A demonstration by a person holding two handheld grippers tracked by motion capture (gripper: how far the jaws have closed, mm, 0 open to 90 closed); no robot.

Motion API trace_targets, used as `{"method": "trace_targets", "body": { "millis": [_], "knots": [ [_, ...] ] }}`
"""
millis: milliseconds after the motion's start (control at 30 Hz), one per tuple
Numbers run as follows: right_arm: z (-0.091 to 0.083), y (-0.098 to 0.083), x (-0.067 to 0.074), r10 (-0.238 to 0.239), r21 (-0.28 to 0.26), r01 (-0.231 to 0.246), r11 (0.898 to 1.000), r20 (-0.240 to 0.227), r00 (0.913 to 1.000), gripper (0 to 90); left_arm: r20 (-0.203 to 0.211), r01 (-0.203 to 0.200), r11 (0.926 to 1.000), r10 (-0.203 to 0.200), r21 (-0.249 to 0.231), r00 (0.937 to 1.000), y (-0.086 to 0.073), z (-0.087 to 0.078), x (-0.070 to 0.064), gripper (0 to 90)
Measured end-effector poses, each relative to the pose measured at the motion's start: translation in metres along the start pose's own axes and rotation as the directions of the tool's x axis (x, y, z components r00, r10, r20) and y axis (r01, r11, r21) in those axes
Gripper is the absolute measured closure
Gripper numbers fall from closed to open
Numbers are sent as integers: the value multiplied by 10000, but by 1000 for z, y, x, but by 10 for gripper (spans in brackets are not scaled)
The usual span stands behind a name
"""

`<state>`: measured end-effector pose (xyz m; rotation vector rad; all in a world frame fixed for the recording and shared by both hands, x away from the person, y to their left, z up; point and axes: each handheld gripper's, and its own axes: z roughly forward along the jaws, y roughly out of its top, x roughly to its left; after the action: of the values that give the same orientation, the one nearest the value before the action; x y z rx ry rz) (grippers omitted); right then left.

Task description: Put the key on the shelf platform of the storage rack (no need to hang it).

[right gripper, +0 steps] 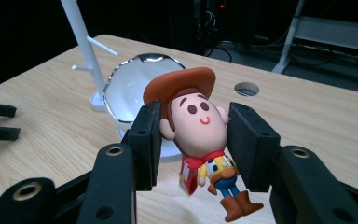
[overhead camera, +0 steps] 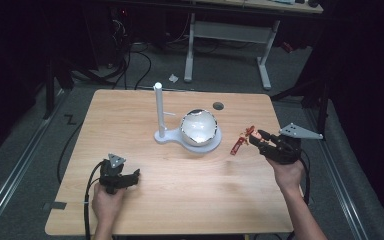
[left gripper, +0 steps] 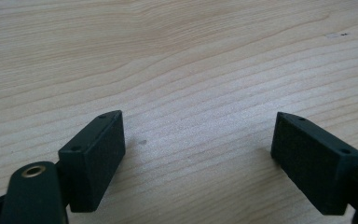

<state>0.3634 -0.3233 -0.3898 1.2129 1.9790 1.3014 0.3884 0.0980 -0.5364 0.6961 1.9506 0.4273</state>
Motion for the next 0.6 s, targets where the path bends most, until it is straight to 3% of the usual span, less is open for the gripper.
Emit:
{"method": "trace_targets", "body": {
  "millis": [600],
  "knots": [
    [12, 35, 14, -582, -209, 570, 9982, -601, 9965, 565, -2, 4, 10000, -4, -2, 10000, 0, 0, 0, 179]
  ]
}}
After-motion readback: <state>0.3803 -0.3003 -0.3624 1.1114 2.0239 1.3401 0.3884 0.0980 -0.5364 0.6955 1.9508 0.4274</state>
